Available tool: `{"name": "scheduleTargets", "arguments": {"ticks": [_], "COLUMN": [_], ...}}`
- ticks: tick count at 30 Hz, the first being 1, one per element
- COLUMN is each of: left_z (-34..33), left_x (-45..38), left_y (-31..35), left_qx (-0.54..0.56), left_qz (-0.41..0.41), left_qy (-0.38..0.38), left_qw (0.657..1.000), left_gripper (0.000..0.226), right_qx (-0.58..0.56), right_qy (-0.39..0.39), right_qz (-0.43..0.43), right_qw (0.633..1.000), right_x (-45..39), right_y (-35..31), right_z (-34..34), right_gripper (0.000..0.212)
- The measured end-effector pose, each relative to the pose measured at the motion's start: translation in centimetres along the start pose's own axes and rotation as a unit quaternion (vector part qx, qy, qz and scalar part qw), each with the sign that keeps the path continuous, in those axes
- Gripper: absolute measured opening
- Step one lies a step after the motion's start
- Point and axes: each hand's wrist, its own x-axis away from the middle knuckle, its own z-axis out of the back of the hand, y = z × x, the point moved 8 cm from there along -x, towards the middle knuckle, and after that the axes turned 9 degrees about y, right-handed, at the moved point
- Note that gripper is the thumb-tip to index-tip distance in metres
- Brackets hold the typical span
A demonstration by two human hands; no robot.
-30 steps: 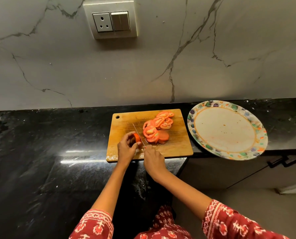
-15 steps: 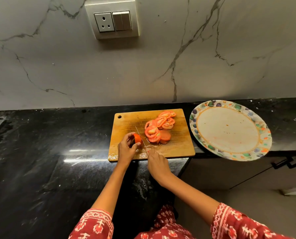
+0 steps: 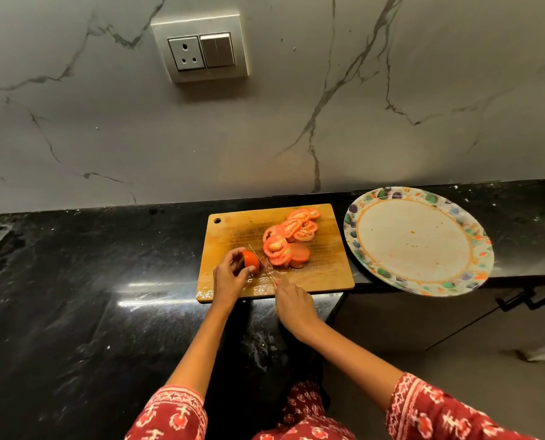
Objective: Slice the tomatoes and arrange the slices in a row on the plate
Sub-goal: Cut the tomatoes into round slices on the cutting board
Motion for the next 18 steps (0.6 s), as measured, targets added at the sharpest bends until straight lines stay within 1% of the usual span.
{"name": "scheduleTargets", "arguments": {"ticks": [5,11,18], "left_z": [0.0,0.1,-0.1], "left_x": [0.1,0.2,-0.3], "left_y": [0.4,0.1,0.1], "left_qx": [0.003,-0.002,-0.007], "left_qz": [-0.008,-0.004,0.000], "left_qy": [0.000,-0.007,-0.010], "left_qw": [1.000,1.000,1.000], "left_gripper": [0.043,0.046,0.045], "right_qx": [-0.074,-0.083,-0.089], "right_qy": [0.025,-0.031,-0.060], "right_qz": [-0.046,-0.064,-0.089], "right_qw": [0.996,0.994,0.990], "right_x": [-0.9,0.0,-0.1], "right_y": [-0.1,-0.6,-0.7], "right_z": [1.5,0.3,-0.6], "right_gripper": [0.025,0.029,0.031]}}
